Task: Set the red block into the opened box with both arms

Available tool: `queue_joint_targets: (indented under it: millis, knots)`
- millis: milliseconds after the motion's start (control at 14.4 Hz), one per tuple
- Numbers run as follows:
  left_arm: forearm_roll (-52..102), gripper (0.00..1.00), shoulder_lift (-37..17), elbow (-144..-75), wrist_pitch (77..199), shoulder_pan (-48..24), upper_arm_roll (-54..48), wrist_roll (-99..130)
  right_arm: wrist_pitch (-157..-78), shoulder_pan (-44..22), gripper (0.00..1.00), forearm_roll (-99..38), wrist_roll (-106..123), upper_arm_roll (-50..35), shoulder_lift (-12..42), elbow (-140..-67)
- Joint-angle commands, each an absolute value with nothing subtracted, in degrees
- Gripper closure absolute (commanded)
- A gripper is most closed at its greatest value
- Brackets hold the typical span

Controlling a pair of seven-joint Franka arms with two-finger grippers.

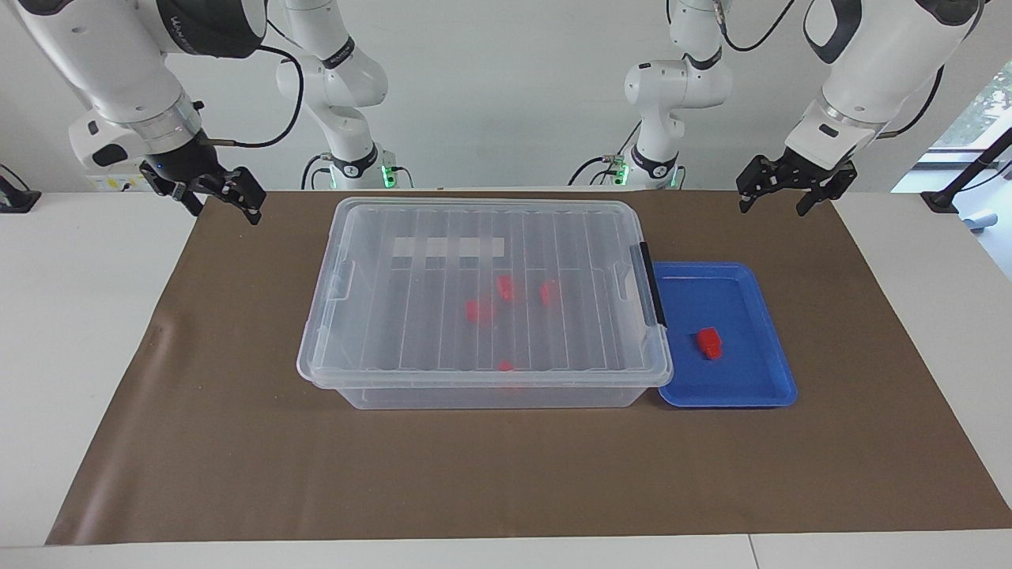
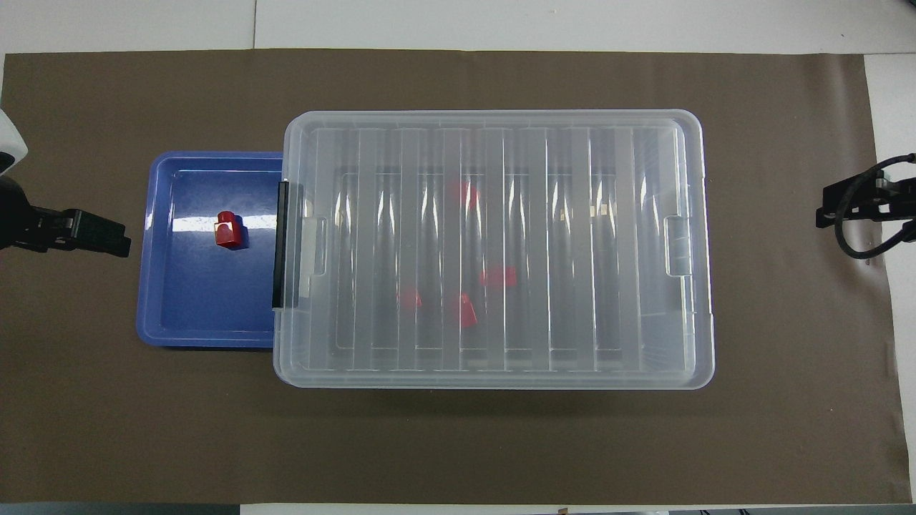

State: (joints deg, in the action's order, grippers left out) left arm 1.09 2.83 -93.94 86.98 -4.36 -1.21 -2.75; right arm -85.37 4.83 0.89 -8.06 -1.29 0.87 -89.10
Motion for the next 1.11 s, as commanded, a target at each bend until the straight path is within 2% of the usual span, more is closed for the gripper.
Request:
queue_joint_targets:
  millis: [0,556,764,1042]
  knots:
    - [2.0,0.0,3.5,-94.5,86.7,-4.6,-0.7,-3.3,-86.2,5.4,0.0,0.1,-6.7,-1.6,0.5,-89.6]
    - [2.0,0.0,3.5,-94.5,86.7,-4.6,-0.7,-3.3,-87.6,5.3,0.0,-0.6,-7.4,-2.6,0.5,-90.2]
    - [2.0,0.0,3.5,-94.5,86.7,-4.6,-0.7,-3.3,-93.0,5.3,0.0,-2.2,-8.6,-4.0,-0.4,-94.5]
    - [2.0,0.0,3.5,-94.5,86.7,-4.5,-0.7,-3.4,-101.0,5.3,0.0,-2.8,-13.2,-7.7,1.1,-98.7]
